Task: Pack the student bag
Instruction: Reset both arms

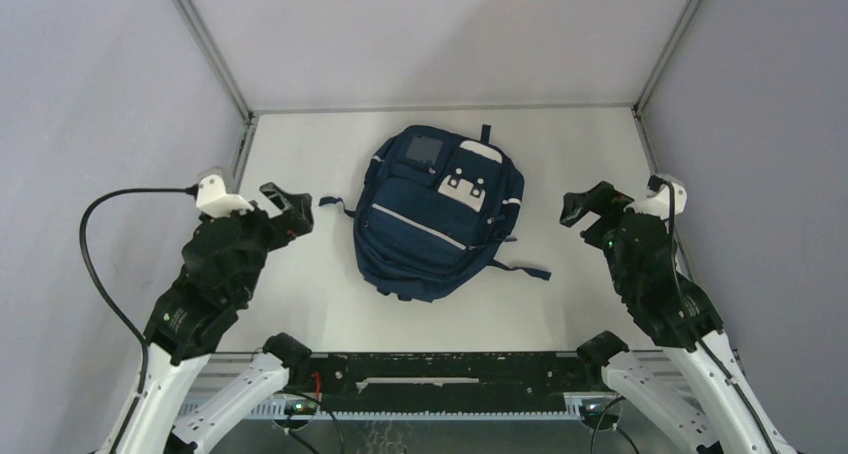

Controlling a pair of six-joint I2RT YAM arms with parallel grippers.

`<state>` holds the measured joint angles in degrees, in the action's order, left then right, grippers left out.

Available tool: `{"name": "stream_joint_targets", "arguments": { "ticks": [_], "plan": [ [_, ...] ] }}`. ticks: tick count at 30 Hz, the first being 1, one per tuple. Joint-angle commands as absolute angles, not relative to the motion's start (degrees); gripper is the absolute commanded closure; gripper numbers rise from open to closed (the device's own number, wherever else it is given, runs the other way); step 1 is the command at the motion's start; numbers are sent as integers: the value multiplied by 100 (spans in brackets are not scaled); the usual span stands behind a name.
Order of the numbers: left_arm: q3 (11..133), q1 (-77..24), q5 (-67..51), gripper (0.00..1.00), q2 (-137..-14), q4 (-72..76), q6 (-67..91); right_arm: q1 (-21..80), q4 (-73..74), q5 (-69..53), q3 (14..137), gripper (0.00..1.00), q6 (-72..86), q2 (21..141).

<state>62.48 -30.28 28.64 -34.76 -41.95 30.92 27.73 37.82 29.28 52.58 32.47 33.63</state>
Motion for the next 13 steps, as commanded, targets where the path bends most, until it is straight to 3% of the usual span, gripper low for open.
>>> {"name": "stream_joint_targets", "arguments": {
  "ticks": [1,13],
  "plan": [
    [6219,-3006,3270,0,-3330,-4358,2982,2775,4040,3364,5379,0,3280,3252],
    [6010,-3006,3255,0,-3408,-4332,3002,2769,4025,3439,5202,0,3402,3258]
  ]
}}
